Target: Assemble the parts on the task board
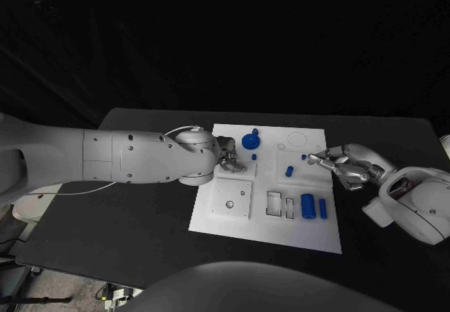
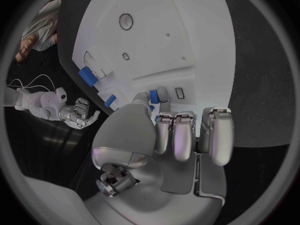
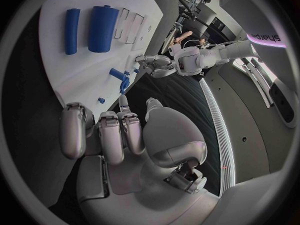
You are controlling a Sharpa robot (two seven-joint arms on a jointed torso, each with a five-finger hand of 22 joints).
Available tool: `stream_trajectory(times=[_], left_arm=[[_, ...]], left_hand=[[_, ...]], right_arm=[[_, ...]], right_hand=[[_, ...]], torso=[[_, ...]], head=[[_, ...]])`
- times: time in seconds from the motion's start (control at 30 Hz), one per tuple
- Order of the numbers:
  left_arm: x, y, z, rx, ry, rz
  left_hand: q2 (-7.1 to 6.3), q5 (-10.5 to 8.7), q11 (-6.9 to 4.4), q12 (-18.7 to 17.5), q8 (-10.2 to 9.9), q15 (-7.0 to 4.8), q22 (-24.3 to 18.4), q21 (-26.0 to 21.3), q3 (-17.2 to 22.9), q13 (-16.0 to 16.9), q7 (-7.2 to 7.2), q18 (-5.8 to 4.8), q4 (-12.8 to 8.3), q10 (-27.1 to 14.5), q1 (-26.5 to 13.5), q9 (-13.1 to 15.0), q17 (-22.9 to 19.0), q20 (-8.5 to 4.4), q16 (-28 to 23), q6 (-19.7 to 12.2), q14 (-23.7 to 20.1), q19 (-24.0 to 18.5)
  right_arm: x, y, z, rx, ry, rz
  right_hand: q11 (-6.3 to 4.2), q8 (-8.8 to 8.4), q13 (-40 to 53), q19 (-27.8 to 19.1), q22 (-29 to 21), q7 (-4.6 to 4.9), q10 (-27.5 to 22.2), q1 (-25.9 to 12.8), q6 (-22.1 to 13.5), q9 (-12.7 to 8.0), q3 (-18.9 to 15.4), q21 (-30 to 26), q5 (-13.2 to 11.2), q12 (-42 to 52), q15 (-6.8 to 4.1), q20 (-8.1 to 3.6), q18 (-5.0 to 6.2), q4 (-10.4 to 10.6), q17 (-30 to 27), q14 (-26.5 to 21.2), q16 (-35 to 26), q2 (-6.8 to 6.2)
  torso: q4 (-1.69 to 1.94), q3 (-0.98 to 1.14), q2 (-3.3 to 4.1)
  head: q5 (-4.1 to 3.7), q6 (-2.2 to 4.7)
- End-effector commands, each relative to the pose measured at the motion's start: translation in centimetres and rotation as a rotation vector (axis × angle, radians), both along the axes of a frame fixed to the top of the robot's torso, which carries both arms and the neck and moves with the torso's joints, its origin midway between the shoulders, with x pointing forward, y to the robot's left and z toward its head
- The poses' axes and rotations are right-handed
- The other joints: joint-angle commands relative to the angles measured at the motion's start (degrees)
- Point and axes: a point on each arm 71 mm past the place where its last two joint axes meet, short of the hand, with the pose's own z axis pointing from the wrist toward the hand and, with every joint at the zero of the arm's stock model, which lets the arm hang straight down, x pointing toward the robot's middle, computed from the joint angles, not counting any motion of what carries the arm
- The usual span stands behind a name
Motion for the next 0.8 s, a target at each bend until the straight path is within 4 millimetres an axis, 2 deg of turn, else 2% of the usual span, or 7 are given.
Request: stream_trajectory(times=[0.03, 0.47, 0.8], left_arm=[[-0.07, -0.24, -0.02, -0.019, 0.006, -0.002], [0.02, 0.21, 0.07, -0.044, -0.003, 0.022], [-0.05, 0.31, 0.48, -0.068, 0.008, 0.029]], left_hand=[[-0.12, 0.60, -0.36, -0.32, -0.27, -0.32, 14.63, -0.13, 0.64, 15.06, 0.10, -0.53, 0.05, 5.96, 0.87, 0.12, 15.09, -0.16, 0.14, 0.48, 5.93, 5.19], [-0.92, 2.63, -0.56, -0.32, -0.13, -0.49, 14.72, 0.14, 1.82, 15.06, -0.12, -0.60, 0.06, 5.96, 1.66, 0.44, 15.09, -0.31, 0.14, 1.08, 5.93, 5.35], [-1.22, 2.96, -0.61, -0.32, -0.03, -0.53, 14.73, 0.15, 2.00, 15.06, -0.17, -0.61, 0.09, 5.96, 1.74, 0.54, 15.09, -0.35, 0.14, 1.31, 5.93, 5.36]], right_arm=[[-0.09, 0.08, -0.16, -0.009, 0.010, 0.016], [-0.11, -0.11, -0.26, -0.014, 0.016, 0.012], [-0.16, -0.20, -0.31, -0.018, 0.023, 0.012]], right_hand=[[0.38, 0.13, 15.09, -0.31, 10.62, 0.29, 6.16, 0.39, 0.23, -0.05, -0.18, -0.31, 0.22, 0.22, 0.47, -0.02, 0.31, -0.11, 15.07, 5.98, 0.20, 0.03], [0.38, 0.12, 15.09, -0.38, 10.59, 0.29, 6.16, 0.40, 0.23, -0.06, -0.18, -0.39, 0.22, 0.22, 0.47, -0.02, 0.33, -0.11, 15.07, 5.98, 0.20, 0.04], [0.39, 0.11, 15.09, -0.45, 10.56, 0.30, 6.16, 0.43, 0.22, -0.09, -0.17, -0.47, 0.22, 0.22, 0.47, -0.01, 0.35, -0.11, 15.07, 5.98, 0.20, 0.08]], torso=[[-0.03, -0.04, 0.03], [-0.10, -0.04, 0.09], [-0.09, -0.01, 0.04]], head=[[-0.04, 0.00], [-0.12, 0.00], [-0.16, 0.00]])
